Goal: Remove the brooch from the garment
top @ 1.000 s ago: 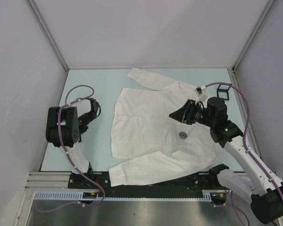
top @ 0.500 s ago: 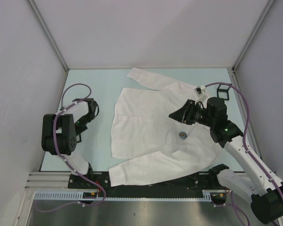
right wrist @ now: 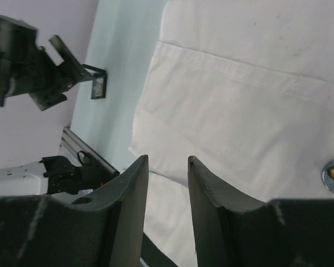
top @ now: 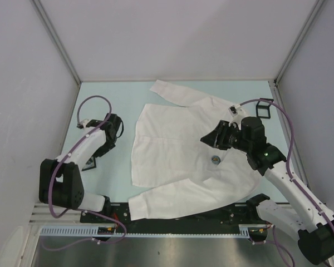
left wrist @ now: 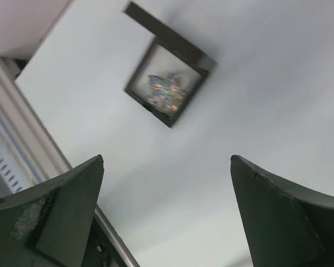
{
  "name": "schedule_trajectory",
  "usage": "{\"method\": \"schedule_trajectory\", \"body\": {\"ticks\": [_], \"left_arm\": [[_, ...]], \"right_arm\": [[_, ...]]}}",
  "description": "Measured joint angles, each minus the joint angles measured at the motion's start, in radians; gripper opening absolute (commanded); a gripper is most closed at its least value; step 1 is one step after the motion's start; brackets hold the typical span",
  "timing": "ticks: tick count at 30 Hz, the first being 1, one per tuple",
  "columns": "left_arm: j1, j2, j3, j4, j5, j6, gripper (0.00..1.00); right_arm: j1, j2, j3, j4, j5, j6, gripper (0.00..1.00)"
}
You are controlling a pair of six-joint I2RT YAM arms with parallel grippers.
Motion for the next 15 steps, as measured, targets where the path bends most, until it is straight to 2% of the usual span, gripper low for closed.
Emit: {"method": "schedule_trajectory", "body": {"ticks": [2, 7, 10, 12, 15], "left_arm": [[-0.063, -0.051, 0.032, -0.017, 0.031, 0.001, 1.00], [-0.391, -0.112, 0.193, 0.024, 0.106, 0.042, 1.00], [-0.571, -0.135, 0.252, 0.158, 0.213, 0.132, 1.00], [-0.651, -0.143, 0.254, 0.294, 0.357, 0.219, 1.00], [-0.678, -0.120, 0.241, 0.494, 0.563, 0.336, 0.88]], "right_arm": [[0.027, 0.003, 0.000, -0.037, 0.059, -0.023, 0.40], [0.057, 0.054, 0.003, -0.124, 0.182, -0.063, 0.41], [0.063, 0.100, 0.004, -0.192, 0.292, -0.071, 0.41], [0.064, 0.127, 0.004, -0.233, 0.366, -0.073, 0.41], [0.047, 0.170, 0.004, -0.284, 0.455, -0.072, 0.40]]}}
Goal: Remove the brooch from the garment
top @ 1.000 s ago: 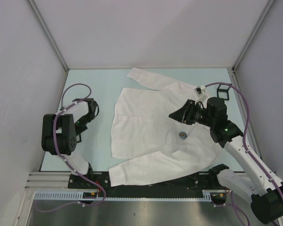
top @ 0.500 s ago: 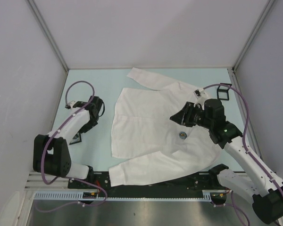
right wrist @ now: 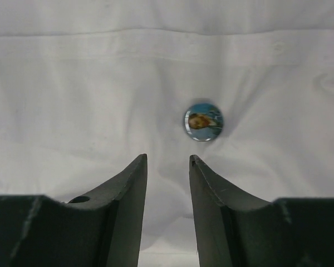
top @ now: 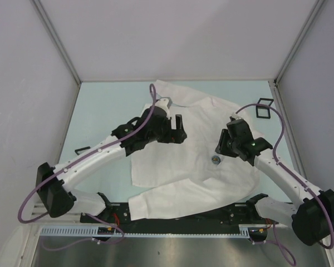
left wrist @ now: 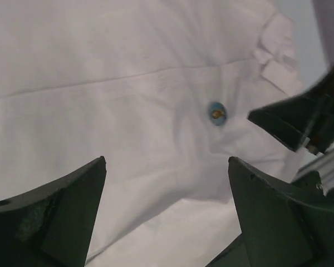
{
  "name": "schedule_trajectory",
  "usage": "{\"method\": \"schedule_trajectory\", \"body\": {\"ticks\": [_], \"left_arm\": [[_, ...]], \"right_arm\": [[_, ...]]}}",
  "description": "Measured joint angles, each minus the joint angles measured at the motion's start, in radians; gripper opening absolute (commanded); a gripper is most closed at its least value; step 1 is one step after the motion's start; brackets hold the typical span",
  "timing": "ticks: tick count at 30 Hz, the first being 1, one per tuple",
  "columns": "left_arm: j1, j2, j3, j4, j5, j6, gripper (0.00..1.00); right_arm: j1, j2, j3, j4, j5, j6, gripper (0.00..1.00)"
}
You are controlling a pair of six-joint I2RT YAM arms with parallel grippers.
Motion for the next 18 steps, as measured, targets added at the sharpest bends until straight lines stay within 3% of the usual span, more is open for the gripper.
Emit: {"method": "schedule_trajectory", "body": {"ticks": [4, 10, 14, 18], "left_arm": [[0.002, 0.140, 0.040, 0.178, 0.235, 0.104, 0.79], [-0.001, 0.449, 0.190, 0.270, 0.533, 0.141, 0.70], [-0.011, 0.597, 0.270, 0.273, 0.662, 0.143, 0.59], [-0.019, 0.701, 0.351, 0.259, 0.736, 0.141, 0.61]], "right_arm": [[-0.090, 0.049, -0.015, -0.018, 0.025, 0.010, 0.36], [-0.189, 0.042, -0.158, 0.031, -0.008, 0.034, 0.33], [-0.189, 0.031, -0.220, 0.070, -0.056, 0.041, 0.23], [-0.188, 0.031, -0.231, 0.116, -0.088, 0.045, 0.21]]}}
